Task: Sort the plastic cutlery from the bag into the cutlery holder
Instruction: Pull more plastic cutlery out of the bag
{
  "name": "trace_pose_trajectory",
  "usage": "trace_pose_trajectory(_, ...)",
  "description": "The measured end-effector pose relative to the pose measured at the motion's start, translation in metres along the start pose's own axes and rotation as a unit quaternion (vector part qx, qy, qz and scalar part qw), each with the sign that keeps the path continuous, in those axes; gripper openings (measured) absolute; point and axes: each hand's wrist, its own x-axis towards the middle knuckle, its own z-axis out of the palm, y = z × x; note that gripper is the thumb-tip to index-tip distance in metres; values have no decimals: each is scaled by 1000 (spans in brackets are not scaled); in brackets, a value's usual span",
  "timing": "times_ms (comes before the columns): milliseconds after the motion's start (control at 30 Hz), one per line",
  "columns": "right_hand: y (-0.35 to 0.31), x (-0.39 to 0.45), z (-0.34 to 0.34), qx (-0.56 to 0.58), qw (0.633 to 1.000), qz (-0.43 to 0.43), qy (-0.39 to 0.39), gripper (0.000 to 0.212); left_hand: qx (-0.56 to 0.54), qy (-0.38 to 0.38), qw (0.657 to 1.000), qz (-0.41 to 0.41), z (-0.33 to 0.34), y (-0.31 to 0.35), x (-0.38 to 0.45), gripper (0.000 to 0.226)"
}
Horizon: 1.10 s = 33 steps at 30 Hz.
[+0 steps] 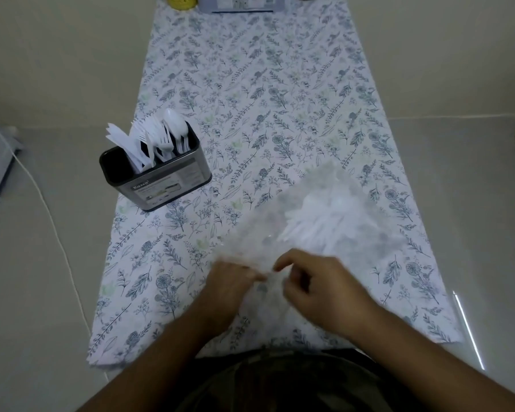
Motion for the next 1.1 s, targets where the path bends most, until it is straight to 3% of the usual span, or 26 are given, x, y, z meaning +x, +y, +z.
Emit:
trace_pose_trajectory(67, -2, 1, 7, -77, 991, -17, -106, 32, -196, 65, 974, -89, -6, 16, -5, 29)
trace_pose_trajectory(133, 11, 10, 2, -113, 991, -13, -64, 32, -306, 67, 940, -136, -7, 18, -7, 41)
trace_pose_trajectory(267, 76, 37, -25, -148, 981, 20, 125, 35, -350, 120, 904, -214, -2, 13, -1, 25)
trace_pose_trajectory(367, 120, 45, -36, -208, 971, 89, 73, 53, -443, 177, 845, -243, -3, 15, 3, 21)
trace_pose_trajectory(467, 145, 43, -34, -224, 972, 57, 47, 56, -460, 249, 815, -251, -10, 18, 3, 17)
trace_pose_trajectory(600, 153, 41, -35, -172, 980, 49, 83, 55, -320, 360, 849, -219, -9, 19, -3, 25)
trace_pose_trajectory(700, 158, 41, -34, -214, 968, 16, 130, 45, -13, 426, 900, -90, -7, 22, -5, 43)
trace_pose_trajectory(767, 159, 43, -35, -237, 958, 4, 163, 38, 175, 341, 923, 14, 1, 22, 4, 44)
trace_pose_trajectory(833, 158, 45, -36, -253, 949, 1, 190, 30, 289, 233, 927, 54, 16, 19, 18, 52)
trace_pose_trajectory(933, 152, 47, -39, -247, 945, -12, 215, 20, 372, 166, 911, 56, 36, 16, 35, 60)
trace_pose_trajectory(1100, 122, 43, -53, -202, 950, -35, 235, 20, 324, 229, 915, 67, 40, 10, 37, 49)
